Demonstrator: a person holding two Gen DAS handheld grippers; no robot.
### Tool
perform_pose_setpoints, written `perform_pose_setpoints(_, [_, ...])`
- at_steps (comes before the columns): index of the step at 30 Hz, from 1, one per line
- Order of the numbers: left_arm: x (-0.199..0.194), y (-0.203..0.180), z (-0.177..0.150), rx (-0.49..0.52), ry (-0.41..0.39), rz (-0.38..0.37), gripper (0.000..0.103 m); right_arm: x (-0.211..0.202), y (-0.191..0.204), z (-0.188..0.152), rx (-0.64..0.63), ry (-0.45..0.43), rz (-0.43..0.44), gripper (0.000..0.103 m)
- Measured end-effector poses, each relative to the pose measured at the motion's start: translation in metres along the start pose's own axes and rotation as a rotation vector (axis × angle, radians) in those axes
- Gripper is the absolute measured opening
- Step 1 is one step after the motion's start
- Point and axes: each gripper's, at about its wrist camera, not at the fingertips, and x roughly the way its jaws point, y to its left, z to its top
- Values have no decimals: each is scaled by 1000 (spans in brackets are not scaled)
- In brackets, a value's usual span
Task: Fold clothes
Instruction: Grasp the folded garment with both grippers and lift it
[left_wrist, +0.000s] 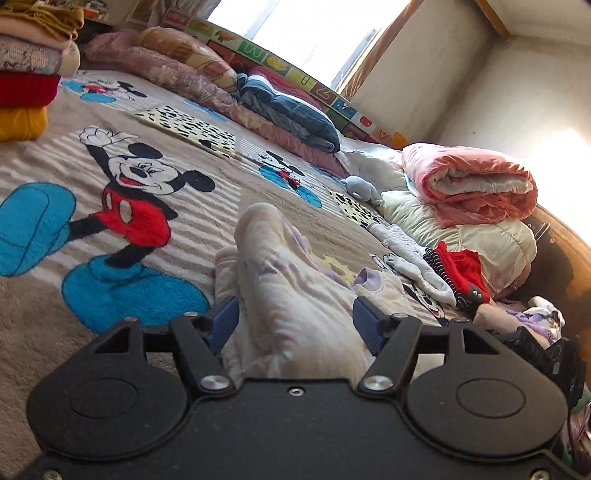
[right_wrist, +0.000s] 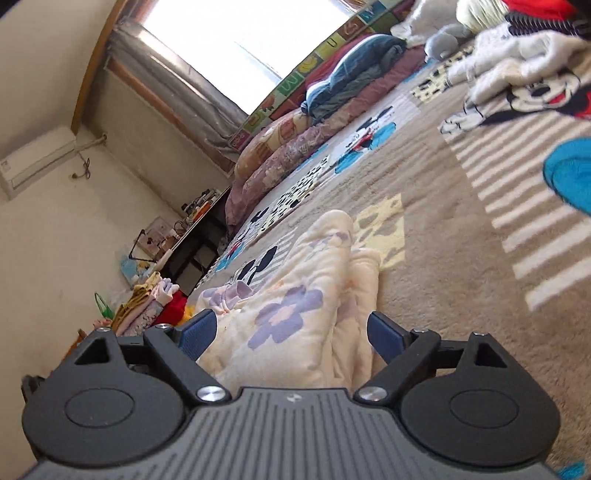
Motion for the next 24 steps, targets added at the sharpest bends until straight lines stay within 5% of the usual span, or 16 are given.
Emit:
perform_pose_setpoints(3, [11,9,-1,-110,34,8,75,18,-11,-4,113,43,-7,89])
perform_pose_setpoints(10, [33,28,-9,-261,97,40,78,53,-6,-3,107,88,-58,92])
perform_pose_setpoints(13, [33,27,-9,-282,118,21,69,64,2,-9,75,89,-68,91])
perform_pose_setpoints(18, [25,37,-8,-377,104,-29,50,69,4,-19,135,67,-14,72])
perform_pose_setpoints(24, [-10,36,19,-391,-9,-92,48,72,25,-12,162,34,96,65])
